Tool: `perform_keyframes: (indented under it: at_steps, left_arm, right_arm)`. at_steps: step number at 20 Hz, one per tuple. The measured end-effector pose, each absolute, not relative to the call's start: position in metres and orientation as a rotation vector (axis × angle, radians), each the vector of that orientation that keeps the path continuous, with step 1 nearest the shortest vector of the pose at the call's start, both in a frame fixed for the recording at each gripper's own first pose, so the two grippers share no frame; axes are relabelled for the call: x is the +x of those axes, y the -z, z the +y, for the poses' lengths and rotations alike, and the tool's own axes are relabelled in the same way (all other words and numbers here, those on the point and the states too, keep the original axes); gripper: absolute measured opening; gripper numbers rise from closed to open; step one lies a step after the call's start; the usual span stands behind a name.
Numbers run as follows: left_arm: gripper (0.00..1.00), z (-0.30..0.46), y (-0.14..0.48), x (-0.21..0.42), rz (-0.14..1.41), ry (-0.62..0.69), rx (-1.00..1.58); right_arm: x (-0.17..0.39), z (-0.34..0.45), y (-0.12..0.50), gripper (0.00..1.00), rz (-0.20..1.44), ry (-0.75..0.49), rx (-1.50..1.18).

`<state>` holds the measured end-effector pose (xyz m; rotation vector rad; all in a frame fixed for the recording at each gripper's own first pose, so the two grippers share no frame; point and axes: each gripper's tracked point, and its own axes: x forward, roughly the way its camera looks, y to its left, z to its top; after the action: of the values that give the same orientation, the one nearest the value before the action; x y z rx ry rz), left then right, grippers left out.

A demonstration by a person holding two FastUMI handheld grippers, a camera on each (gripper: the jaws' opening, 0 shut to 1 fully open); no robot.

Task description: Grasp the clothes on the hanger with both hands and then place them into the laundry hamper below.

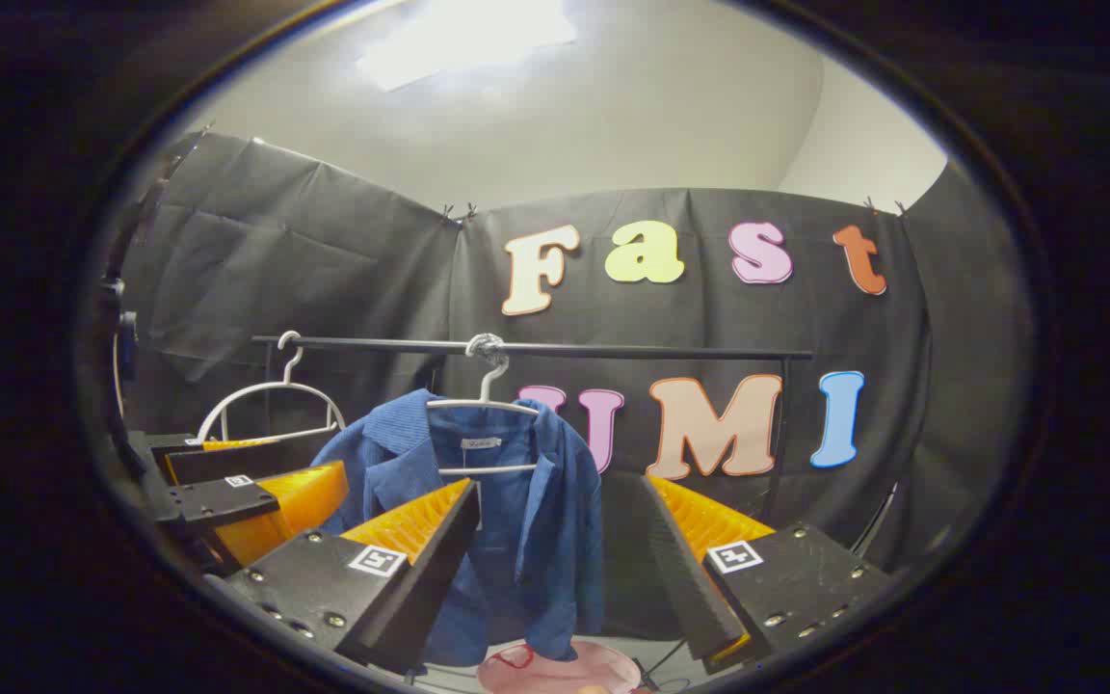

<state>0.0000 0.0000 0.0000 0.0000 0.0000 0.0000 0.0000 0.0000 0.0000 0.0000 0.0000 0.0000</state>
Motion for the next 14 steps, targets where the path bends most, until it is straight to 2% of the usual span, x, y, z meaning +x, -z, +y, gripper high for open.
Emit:
perform_keyframes:
  at_steps: [2, 4, 14]
  left_arm:
    - [0.96, 0.002, -0.005, -0.005, -0.011, -0.007, 0.009]
    - [0.93, 0.002, -0.008, -0.007, -0.018, -0.01, 0.026]
    - [0.95, -0.016, 0.0, -0.011, 0.004, 0.008, 0.045]
  right_arm:
    - [-0.005, 0.002, -0.001, 0.98, 0.001, -0.004, -0.002]
    - [-0.01, 0.005, -0.003, 0.98, -0.002, -0.013, 0.004]
    - [-0.027, -0.004, -0.003, 0.98, 0.003, -0.006, 0.003]
